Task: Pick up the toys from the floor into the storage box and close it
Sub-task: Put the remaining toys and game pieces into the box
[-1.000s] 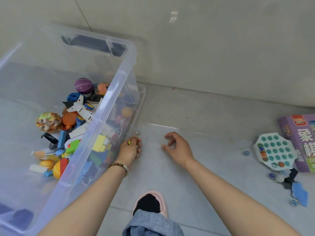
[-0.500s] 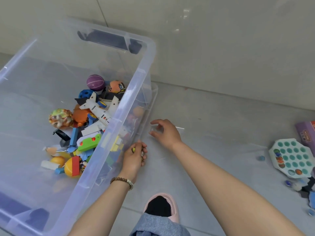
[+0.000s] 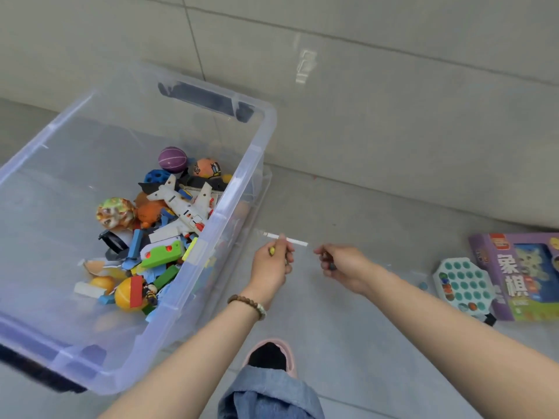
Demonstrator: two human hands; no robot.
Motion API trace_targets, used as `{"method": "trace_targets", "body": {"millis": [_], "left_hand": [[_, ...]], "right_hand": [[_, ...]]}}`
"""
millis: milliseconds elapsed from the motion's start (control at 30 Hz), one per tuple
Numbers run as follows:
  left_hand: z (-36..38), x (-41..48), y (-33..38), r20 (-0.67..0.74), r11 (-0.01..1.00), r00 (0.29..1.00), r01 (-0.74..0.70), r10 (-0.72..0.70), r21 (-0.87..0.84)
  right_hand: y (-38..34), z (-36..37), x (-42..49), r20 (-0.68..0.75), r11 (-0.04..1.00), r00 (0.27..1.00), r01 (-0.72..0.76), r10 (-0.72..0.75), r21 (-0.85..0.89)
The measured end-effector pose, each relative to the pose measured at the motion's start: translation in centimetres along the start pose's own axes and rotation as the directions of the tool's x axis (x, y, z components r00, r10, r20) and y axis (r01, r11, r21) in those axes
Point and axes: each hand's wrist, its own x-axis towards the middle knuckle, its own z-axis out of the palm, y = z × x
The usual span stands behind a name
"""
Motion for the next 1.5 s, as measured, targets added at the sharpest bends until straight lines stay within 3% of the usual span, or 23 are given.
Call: {"method": "trace_targets", "body": {"millis": [100, 200, 333, 467, 600, 733, 900, 1100, 1200, 1333, 1433, 1500], "left_hand": [[0.0, -2.4, 5.7, 0.050, 0.996, 0.995, -0.081, 0.083, -0.045], [-2.1, -5.5, 11.4, 0.043, 0.976, 0.983, -0.169, 0.177, -0.138], [-8.9, -8.6, 15.9, -0.105, 0.961, 0.959, -0.270, 0.263, -0.055], [-15.8, -9.5, 16.0, -0.138, 0.988, 0.990, -0.047, 0.026, -0.148], [-19.2, -10.5, 15.7, -0.001, 0.991, 0.994, 0.106, -0.106, 0.083], [-18.1, -11.1, 16.9, 0.012, 0.969, 1.000, -0.017, 0.015, 0.247], [-10.2, -11.3, 17.9, 0.218, 0.916, 0.970, -0.181, 0.106, 0.358], [5.6, -10.5, 14.1, 0.458, 0.832, 0.889, -0.270, 0.021, 0.485], [13.2, -8.9, 9.3, 0.520, 0.721, 0.852, -0.322, -0.061, 0.613], [21.1, -6.1, 2.2, 0.570, 0.463, 0.798, -0.436, -0.197, 0.771], [24.4, -3.4, -2.4, 0.562, 0.199, 0.802, -0.528, -0.203, 0.826], [25.4, -1.4, -4.8, 0.549, 0.104, 0.820, -0.539, -0.162, 0.836]], "right_hand": [[-5.3, -0.2, -5.7, 0.085, 0.978, 0.994, 0.047, -0.065, 0.202], [-10.6, 2.9, -10.6, 0.172, 0.957, 0.971, 0.114, -0.164, 0.268], [-14.1, 9.9, -15.5, 0.314, 0.954, 0.930, 0.101, -0.192, 0.283], [-13.5, 14.9, -17.6, 0.352, 0.958, 0.923, 0.055, -0.156, 0.281], [-12.5, 14.9, -18.0, 0.375, 0.960, 0.906, 0.098, -0.195, 0.262], [-11.9, 10.6, -17.9, 0.343, 0.980, 0.919, 0.166, -0.195, 0.110], [-11.3, -1.0, -17.9, 0.193, 0.977, 0.960, 0.212, -0.204, -0.018], [-5.1, -18.6, -18.2, -0.083, 0.961, 0.981, 0.154, -0.177, -0.231], [0.1, -25.4, -17.5, -0.166, 0.958, 0.983, 0.030, -0.081, -0.286], [7.4, -30.9, -14.8, -0.242, 0.970, 0.970, -0.060, 0.002, -0.234], [11.5, -33.2, -11.8, -0.257, 0.985, 0.966, -0.078, 0.036, -0.155], [13.6, -34.1, -9.7, -0.294, 0.993, 0.956, -0.050, 0.017, -0.107]]}}
